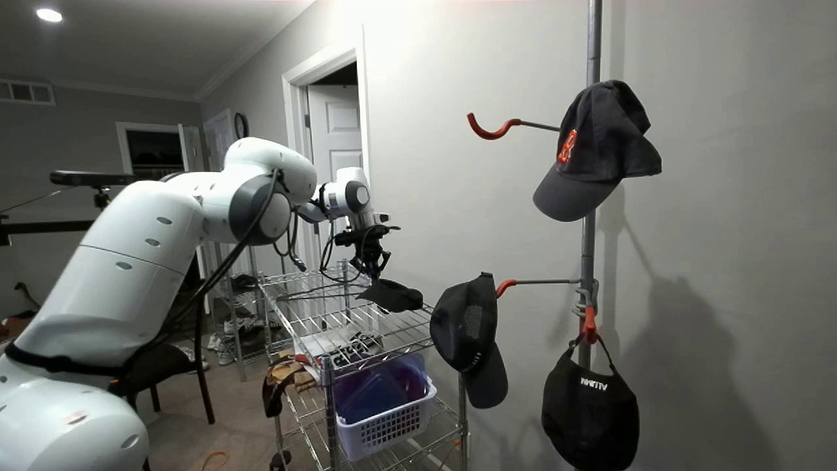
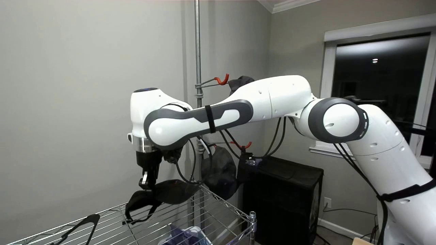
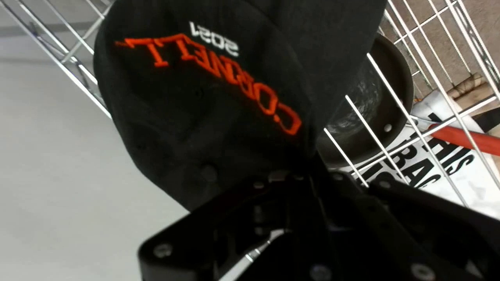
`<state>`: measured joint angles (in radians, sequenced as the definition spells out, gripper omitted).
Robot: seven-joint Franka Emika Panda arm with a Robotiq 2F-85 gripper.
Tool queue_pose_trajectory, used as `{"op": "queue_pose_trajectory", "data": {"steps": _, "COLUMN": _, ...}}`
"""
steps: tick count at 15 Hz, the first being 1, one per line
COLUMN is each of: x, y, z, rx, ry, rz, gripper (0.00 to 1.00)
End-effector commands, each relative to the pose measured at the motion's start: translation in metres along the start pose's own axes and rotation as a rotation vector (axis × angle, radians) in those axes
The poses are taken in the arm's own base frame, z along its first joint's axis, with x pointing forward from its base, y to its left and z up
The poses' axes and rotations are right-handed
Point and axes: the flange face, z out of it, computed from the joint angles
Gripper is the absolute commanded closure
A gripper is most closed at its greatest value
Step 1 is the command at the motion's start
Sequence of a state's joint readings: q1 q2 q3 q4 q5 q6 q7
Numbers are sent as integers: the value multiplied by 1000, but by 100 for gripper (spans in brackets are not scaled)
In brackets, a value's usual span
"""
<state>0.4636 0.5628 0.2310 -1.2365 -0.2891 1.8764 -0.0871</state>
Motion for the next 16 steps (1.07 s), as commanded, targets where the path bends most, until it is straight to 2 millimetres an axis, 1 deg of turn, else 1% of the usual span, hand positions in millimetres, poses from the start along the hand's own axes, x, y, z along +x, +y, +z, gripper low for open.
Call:
{"op": "queue_pose_trajectory", "data": {"steps": 1, "x": -16, "y": 14, "z": -56, "rx": -107, "ry": 33, "rz": 49, "gripper": 97}}
{"op": "queue_pose_trajectory", "data": {"steps": 8, "x": -44, "y": 47, "z": -171, "rx": -350, "ry": 134, "rz": 136, "gripper": 97}}
{"op": "queue_pose_trajectory", "data": {"steps": 10, "x": -53, "y": 52, "z": -205, "rx": -422, "ry": 160, "rz": 163, "gripper": 97}}
{"op": "queue_pose_trajectory", "data": {"steps": 12, "x": -60, "y": 53, "z": -234, "rx": -471, "ry": 177, "rz": 166, "gripper": 97}}
{"op": "queue_pose_trajectory", "data": {"steps": 14, "x": -65, "y": 51, "z": -256, "rx": -502, "ry": 188, "rz": 169, "gripper": 97}}
{"op": "queue_pose_trajectory", "data": {"steps": 16, "x": -69, "y": 48, "z": -274, "rx": -540, "ry": 194, "rz": 177, "gripper": 98}}
